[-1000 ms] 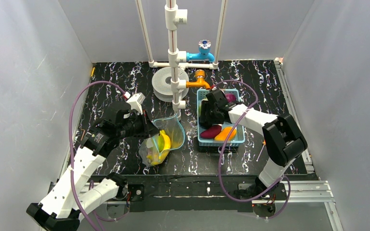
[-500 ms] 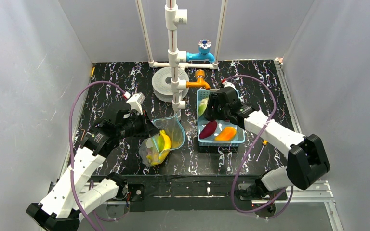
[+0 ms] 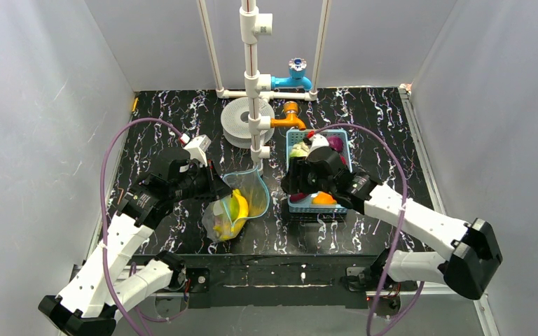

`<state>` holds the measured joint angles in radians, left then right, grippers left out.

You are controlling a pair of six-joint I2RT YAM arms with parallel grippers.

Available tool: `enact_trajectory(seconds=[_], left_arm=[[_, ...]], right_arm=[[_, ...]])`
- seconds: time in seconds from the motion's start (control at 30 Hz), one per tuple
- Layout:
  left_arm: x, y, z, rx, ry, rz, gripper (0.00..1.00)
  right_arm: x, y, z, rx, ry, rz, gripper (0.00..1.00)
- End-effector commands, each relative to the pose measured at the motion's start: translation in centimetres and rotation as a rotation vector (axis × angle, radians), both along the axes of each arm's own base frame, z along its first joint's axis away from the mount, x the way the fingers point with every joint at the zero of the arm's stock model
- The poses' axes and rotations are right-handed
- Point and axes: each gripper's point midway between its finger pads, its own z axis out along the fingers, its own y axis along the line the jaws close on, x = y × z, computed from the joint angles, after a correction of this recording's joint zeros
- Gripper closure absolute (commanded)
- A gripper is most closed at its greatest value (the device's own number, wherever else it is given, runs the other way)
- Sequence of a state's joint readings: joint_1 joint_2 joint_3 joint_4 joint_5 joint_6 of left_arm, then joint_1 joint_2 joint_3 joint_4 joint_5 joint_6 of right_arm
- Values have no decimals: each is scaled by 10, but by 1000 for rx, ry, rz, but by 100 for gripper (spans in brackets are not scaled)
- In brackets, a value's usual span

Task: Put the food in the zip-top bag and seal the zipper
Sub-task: Pick up the fake fruit from the zipper food storage bag, then place the fake fruit in the zipper food storage bag.

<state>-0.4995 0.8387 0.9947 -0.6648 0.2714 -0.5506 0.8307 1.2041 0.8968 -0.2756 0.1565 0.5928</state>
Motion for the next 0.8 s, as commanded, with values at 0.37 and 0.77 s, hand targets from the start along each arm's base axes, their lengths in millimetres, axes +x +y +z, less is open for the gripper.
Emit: enact_trajectory(seconds=[0.37,0.77], left_arm=[[-2,-4,3,-22,-2,-13,100],[-3,-3,4,-24,-2,-15,100]], right_arm=[[-26,63,162,128,-442,194,99],[-51,121,138,-59,-452,395,93]])
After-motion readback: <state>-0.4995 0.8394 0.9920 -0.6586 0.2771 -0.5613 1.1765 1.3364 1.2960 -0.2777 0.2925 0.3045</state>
